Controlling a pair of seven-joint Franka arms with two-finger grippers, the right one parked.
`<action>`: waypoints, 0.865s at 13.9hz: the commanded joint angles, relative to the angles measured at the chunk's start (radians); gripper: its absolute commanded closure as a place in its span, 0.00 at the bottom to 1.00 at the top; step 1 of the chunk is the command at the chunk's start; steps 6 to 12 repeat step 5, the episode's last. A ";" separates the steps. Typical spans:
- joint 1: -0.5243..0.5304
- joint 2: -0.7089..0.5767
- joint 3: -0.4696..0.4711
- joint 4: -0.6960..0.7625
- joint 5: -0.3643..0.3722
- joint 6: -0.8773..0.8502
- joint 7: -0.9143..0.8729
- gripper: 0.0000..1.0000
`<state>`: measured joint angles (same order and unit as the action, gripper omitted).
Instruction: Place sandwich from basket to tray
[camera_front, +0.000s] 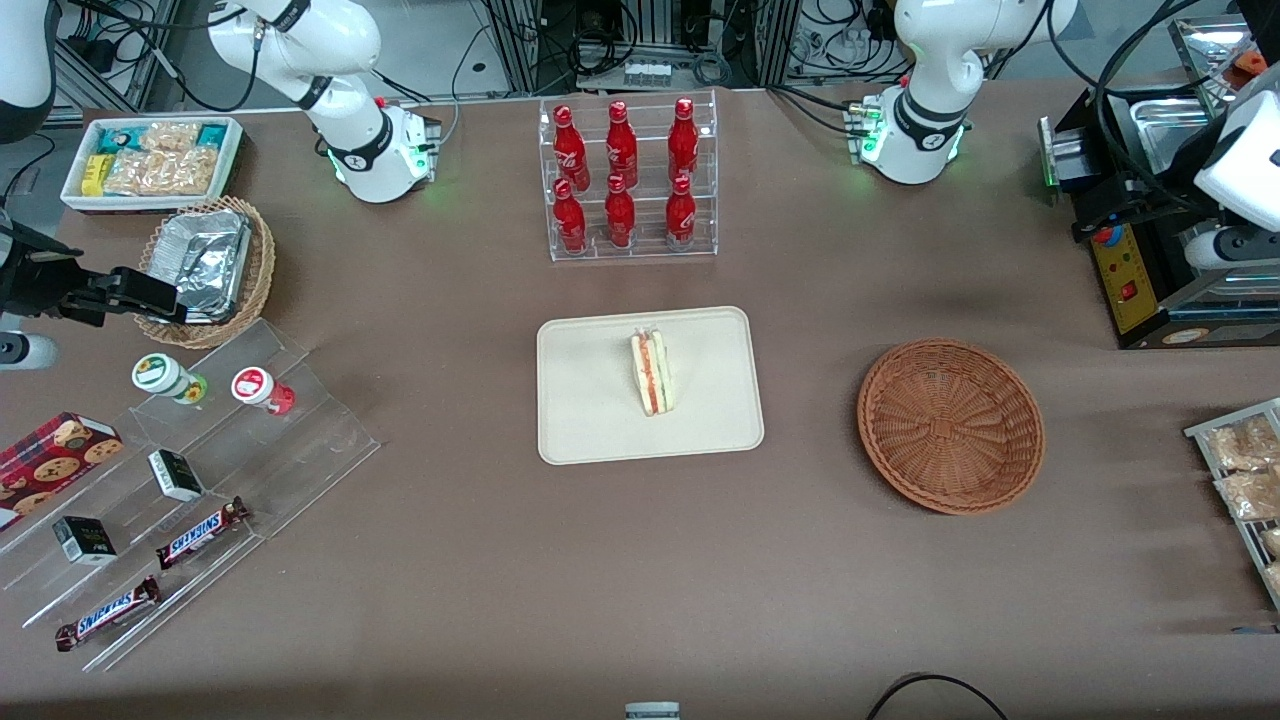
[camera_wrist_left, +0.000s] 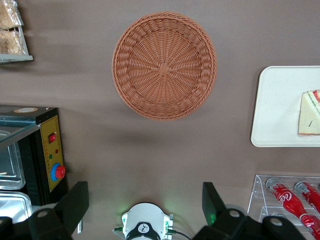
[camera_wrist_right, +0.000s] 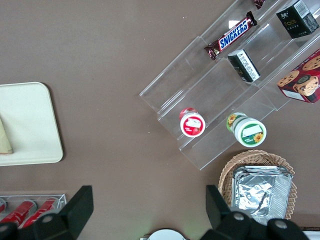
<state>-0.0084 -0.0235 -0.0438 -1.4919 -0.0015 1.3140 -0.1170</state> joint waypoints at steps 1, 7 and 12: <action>-0.004 -0.012 0.022 -0.016 -0.012 0.004 0.022 0.00; -0.008 0.014 0.022 0.010 -0.017 -0.010 0.022 0.00; -0.008 0.014 0.022 0.010 -0.017 -0.010 0.022 0.00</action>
